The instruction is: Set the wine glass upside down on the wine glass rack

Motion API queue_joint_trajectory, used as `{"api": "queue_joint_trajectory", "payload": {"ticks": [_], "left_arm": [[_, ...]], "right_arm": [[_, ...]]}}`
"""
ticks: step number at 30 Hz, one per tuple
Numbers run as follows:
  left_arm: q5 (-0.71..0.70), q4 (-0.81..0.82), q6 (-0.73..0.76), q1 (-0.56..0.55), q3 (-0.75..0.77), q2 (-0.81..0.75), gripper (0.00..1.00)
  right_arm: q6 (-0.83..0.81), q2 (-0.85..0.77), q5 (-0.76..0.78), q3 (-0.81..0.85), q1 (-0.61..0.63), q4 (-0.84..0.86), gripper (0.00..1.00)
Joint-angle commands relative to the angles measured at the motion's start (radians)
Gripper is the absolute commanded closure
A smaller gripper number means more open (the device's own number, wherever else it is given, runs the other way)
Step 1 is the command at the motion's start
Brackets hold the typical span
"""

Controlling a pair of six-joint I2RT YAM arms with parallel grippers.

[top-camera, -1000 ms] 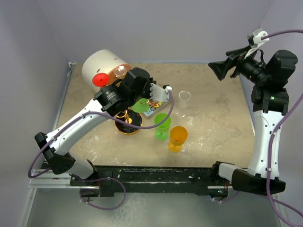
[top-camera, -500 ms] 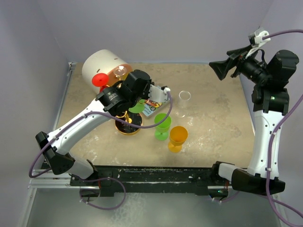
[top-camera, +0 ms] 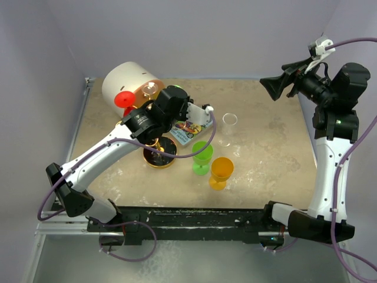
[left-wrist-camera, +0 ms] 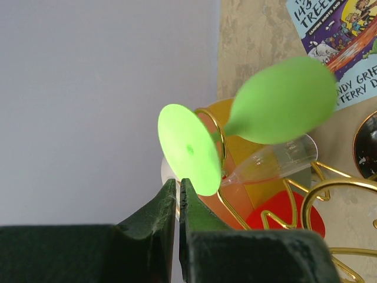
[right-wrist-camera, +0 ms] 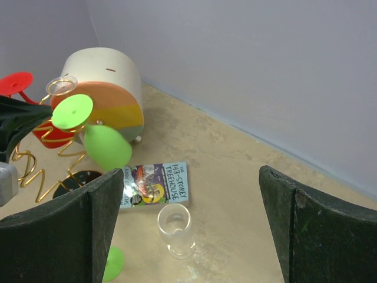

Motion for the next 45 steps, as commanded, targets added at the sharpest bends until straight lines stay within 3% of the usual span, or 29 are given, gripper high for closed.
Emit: {"api": "queue_joint_trajectory", "payload": {"ticks": [1,17,29,32,40,41,45], "left_arm": [[-0.028,0.065,0.004,0.005,0.014,0.014,0.91],[-0.002,0.061,-0.04,0.005,0.026,0.017,0.89],[0.165,-0.019,-0.252,0.027,0.164,0.002,0.8],[0.217,-0.031,-0.326,0.054,0.201,-0.011,0.55],[0.37,-0.044,-0.521,0.188,0.24,-0.081,0.05],[0.369,-0.04,-0.539,0.2,0.24,-0.09,0.0],[0.368,-0.024,-0.597,0.259,0.249,-0.12,0.01]], "right_arm": [[-0.009,-0.019,0.008,0.0,-0.006,0.042,0.01],[-0.012,-0.027,0.01,-0.015,-0.007,0.043,0.01],[-0.089,0.003,0.15,0.028,-0.008,-0.034,0.0],[-0.061,0.018,0.136,0.032,-0.008,-0.042,0.0],[-0.148,0.028,0.195,0.013,-0.008,-0.154,0.0],[-0.168,0.027,0.183,0.01,-0.008,-0.179,0.0],[-0.31,0.029,0.092,0.011,-0.007,-0.342,0.0]]}}
